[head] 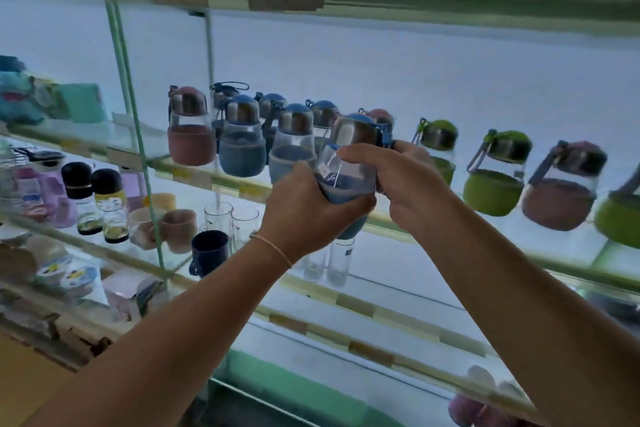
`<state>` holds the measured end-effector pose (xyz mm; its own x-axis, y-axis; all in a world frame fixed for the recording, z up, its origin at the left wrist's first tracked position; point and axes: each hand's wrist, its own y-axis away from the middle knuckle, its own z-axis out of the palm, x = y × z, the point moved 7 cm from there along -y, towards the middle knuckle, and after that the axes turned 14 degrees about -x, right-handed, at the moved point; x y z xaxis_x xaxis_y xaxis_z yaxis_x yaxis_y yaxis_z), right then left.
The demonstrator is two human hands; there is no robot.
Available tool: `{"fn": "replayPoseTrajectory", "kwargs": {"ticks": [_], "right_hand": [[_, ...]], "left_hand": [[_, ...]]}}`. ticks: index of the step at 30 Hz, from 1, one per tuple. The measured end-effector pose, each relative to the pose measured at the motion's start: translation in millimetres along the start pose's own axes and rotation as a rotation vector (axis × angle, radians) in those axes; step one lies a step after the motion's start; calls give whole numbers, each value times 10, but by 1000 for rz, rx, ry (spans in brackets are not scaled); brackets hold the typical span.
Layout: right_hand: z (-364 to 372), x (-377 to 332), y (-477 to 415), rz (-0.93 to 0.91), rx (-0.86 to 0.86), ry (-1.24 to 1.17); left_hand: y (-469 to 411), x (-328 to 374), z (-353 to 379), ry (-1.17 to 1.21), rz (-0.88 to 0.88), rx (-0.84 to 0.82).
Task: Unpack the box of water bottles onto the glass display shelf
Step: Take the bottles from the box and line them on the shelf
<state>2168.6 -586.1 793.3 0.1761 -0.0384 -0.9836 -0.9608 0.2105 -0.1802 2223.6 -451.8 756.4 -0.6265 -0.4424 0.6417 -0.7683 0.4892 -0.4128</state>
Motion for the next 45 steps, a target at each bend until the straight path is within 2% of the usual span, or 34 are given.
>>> {"fn": "replayPoseTrajectory", "kwargs": {"ticks": [5, 18, 24, 35, 45], "right_hand": [[-464, -76, -65, -20, 36, 34], [-1342, 20, -336, 26, 167, 189], [-1424, 106, -440, 8, 166, 318], [-1355, 103, -522, -63, 158, 433], [-1323, 168, -460, -130, 195, 511]], "left_hand": [[-175, 328, 250, 2, 9, 69], [-795, 664, 991, -144, -8, -45], [-868, 584, 1108, -321, -13, 80], [-845, 560, 1077, -266, -25, 79], [-831, 593, 1058, -249, -37, -14]]}}
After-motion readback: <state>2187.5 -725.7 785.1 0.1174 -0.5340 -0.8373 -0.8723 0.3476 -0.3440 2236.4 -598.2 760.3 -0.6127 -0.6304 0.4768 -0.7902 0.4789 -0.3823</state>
